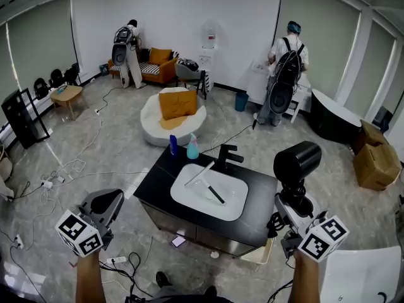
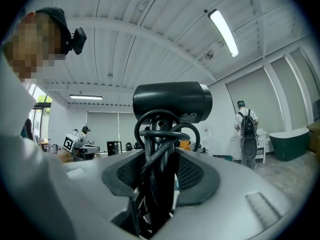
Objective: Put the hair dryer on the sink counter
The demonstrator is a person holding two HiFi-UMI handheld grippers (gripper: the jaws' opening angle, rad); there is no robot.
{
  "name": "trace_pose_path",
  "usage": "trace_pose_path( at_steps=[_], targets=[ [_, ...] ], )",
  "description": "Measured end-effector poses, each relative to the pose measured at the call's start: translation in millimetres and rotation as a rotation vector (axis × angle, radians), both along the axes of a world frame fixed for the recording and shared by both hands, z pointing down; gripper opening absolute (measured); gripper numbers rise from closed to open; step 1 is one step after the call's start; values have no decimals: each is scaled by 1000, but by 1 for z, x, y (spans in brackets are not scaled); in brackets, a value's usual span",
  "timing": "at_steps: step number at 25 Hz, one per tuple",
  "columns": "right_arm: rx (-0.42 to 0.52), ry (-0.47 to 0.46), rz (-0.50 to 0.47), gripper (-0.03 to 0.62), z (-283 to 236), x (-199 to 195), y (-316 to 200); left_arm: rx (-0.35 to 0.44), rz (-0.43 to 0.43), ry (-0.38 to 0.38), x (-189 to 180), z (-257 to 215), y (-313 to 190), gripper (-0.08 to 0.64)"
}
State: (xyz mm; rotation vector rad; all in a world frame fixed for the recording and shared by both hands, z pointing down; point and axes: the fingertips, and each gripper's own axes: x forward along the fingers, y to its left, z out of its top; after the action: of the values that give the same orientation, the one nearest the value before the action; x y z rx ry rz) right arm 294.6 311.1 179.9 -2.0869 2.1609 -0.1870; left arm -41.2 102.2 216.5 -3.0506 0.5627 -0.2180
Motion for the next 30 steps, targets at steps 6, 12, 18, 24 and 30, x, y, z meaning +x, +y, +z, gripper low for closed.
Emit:
trace_pose_path(
  at_steps=[6,12,18,24,30],
  targets=[
    [-4,-3,22,183,-3,-16,-32,-12,31,2,-8,2,-39,5],
    [-8,-6,50,183,0,-21,-55,-19,59,4,-8,6,-70,5],
    [-5,-6,77,183,2,-26,-74,-25,86,5,-9,12,-96,5],
    [-14,-9,95,183,1,-33,-94,-34,107,11,-11,13,-121,5],
    [-21,-14,114,183,5,-42,-114,-42,125,8,-19,20,-145,5]
  ],
)
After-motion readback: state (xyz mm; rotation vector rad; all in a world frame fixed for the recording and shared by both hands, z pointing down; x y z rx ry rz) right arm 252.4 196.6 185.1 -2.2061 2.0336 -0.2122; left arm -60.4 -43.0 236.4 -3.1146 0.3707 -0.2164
